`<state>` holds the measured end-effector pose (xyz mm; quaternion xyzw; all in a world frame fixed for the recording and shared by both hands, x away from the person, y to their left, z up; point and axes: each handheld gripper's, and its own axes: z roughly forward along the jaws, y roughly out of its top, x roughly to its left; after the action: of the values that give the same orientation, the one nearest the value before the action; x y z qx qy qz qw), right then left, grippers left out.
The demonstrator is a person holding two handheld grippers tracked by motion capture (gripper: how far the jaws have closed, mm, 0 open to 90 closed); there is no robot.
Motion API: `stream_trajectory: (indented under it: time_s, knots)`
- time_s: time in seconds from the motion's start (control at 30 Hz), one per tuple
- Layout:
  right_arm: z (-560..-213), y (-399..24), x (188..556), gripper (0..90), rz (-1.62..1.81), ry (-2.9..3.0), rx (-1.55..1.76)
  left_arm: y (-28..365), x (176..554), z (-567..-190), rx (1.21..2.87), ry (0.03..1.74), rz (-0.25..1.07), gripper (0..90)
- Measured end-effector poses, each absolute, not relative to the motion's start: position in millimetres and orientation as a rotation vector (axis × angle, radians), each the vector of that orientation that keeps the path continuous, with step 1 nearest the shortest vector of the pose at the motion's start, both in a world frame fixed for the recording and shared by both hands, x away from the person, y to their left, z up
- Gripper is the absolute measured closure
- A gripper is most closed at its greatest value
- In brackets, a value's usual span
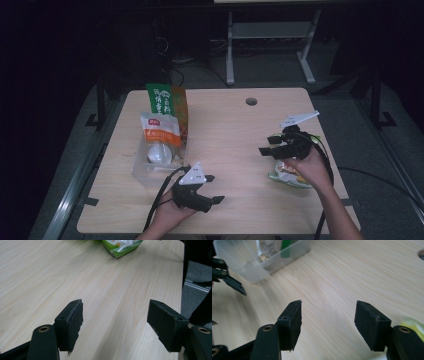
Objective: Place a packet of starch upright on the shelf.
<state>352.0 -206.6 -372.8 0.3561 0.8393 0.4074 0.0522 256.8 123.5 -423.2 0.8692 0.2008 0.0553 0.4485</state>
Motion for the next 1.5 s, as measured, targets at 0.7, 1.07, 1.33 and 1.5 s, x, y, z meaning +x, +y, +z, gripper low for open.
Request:
stream_trajectory:
  time_s: [0.7, 1.07, 1.33, 1.5]
  knots:
    - [-402, -293, 336, 36.1, 1.045, 2.414, 1.369, 78, 275, -423, 2.185, 0.462, 0.107, 28.2]
    - [-415, -324, 335, 34.4, 0.958, 2.343, 1.478, 45, 286, -416, 2.192, 0.413, 0.089, 28.1]
    - [-435, -337, 343, 35.9, 0.943, 2.34, 1.579, 24, 292, -416, 2.2, 0.387, 0.069, 27.8]
    - [-442, -340, 342, 59.2, 1.055, 2.361, 1.63, 18, 294, -417, 2.21, 0.379, 0.067, 27.8]
